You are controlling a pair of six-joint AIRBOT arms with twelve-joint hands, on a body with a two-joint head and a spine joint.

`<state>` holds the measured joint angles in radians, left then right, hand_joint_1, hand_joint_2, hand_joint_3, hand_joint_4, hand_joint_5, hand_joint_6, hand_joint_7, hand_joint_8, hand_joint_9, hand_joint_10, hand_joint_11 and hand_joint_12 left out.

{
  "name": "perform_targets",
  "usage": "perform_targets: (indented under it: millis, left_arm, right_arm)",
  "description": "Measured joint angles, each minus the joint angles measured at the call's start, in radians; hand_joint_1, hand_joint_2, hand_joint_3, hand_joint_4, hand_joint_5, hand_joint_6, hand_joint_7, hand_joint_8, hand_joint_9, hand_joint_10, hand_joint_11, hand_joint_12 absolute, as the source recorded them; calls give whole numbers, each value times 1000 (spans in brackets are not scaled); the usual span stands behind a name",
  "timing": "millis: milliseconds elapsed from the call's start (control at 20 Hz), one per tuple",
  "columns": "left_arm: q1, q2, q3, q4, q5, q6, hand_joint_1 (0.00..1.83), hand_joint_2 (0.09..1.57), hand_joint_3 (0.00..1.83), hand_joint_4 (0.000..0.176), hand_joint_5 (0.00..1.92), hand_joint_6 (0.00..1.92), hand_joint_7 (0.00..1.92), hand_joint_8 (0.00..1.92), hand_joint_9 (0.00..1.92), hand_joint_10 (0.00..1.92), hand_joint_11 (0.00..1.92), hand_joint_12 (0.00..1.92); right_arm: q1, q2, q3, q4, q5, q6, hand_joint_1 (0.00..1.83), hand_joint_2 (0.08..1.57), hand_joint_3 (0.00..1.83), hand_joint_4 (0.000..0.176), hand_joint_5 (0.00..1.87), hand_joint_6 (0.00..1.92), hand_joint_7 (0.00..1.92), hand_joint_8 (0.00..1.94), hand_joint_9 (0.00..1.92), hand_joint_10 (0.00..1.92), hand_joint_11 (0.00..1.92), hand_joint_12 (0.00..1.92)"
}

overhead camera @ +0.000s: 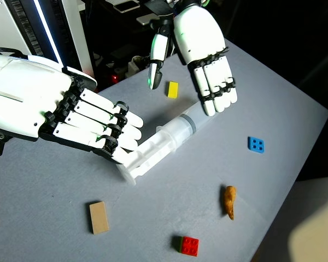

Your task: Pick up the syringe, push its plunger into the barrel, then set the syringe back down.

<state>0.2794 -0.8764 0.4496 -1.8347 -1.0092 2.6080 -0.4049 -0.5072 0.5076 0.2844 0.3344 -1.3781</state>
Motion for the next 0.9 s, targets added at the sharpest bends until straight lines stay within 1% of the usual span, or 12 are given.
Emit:
perform_targets:
  millis: [50, 150, 250, 300, 400, 450, 550, 650, 750, 800, 850, 900]
  left_arm:
    - [4, -22, 8, 0, -26, -35, 515, 1073, 6, 0, 0, 0, 0, 0, 0, 0, 0, 0]
    - [6, -67, 35, -1, -65, -76, 555, 1091, 10, 0, 0, 0, 0, 0, 0, 0, 0, 0]
    - [12, -126, 56, -5, -107, -119, 556, 1094, 7, 0, 0, 0, 0, 0, 0, 0, 0, 0]
    - [12, -150, 60, -11, -122, -134, 562, 1086, 2, 0, 0, 0, 0, 0, 0, 0, 0, 0]
    - [25, -192, 68, -15, -143, -175, 578, 1071, 0, 0, 0, 0, 0, 0, 0, 0, 0, 0]
    - [32, -204, 68, -13, -149, -183, 590, 1075, 0, 0, 0, 0, 0, 0, 0, 0, 0, 0]
    - [50, -219, 71, -18, -165, -190, 536, 1090, 6, 0, 0, 0, 0, 0, 0, 0, 0, 0]
    - [63, -219, 65, -17, -179, -197, 488, 1094, 6, 0, 0, 0, 0, 0, 0, 0, 0, 0]
    - [84, -219, 61, -29, -206, -202, 562, 1068, 0, 0, 0, 0, 0, 0, 0, 0, 0, 0]
    - [89, -219, 61, -35, -213, -202, 546, 1068, 0, 0, 0, 0, 0, 0, 0, 0, 0, 0]
    - [93, -219, 68, -34, -211, -203, 624, 1048, 0, 0, 0, 0, 0, 0, 0, 0, 0, 0]
    - [96, -219, 74, -30, -209, -214, 646, 1035, 0, 0, 0, 0, 0, 0, 0, 0, 0, 0]
  right_arm:
    - [-8, 0, 0, 18, 19, 9, 45, 1076, 1, 0, 165, 1, 155, 3, 150, 5, 0, 542]
    - [-12, 0, 0, 87, 28, 10, 46, 1071, 0, 0, 183, 4, 174, 3, 173, 6, 0, 659]
    - [-24, 0, 0, 132, 36, 11, 16, 1081, 2, 0, 157, 0, 149, 0, 142, 0, 0, 600]
    - [-28, 0, 0, 141, 37, 11, 30, 1077, 0, 0, 161, 2, 152, 2, 148, 2, 0, 609]
    - [-32, -1, 0, 153, 47, 11, 53, 1083, 1, 0, 137, 1, 131, 1, 121, 1, 0, 525]
    - [-32, -1, 0, 160, 50, 12, 33, 1087, 3, 0, 132, 0, 126, 1, 118, 1, 0, 509]
    - [-32, -1, 0, 167, 58, 11, 16, 1087, 1, 0, 133, 0, 133, 1, 118, 4, 0, 475]
    - [-32, -1, 0, 167, 58, 11, 41, 1076, 0, 0, 147, 1, 144, 1, 131, 3, 0, 481]
    - [-32, -1, 0, 167, 57, 8, 33, 1081, 1, 0, 164, 5, 163, 5, 145, 6, 0, 464]
    - [-32, -1, 0, 167, 57, 8, 32, 1076, 0, 0, 150, 1, 151, 2, 136, 1, 0, 448]
    - [-32, -2, 0, 167, 57, 7, 62, 1077, 0, 0, 164, 4, 162, 4, 146, 3, 0, 466]
    - [-32, -2, 0, 167, 57, 6, 69, 1073, 0, 0, 157, 1, 156, 0, 142, 1, 0, 468]
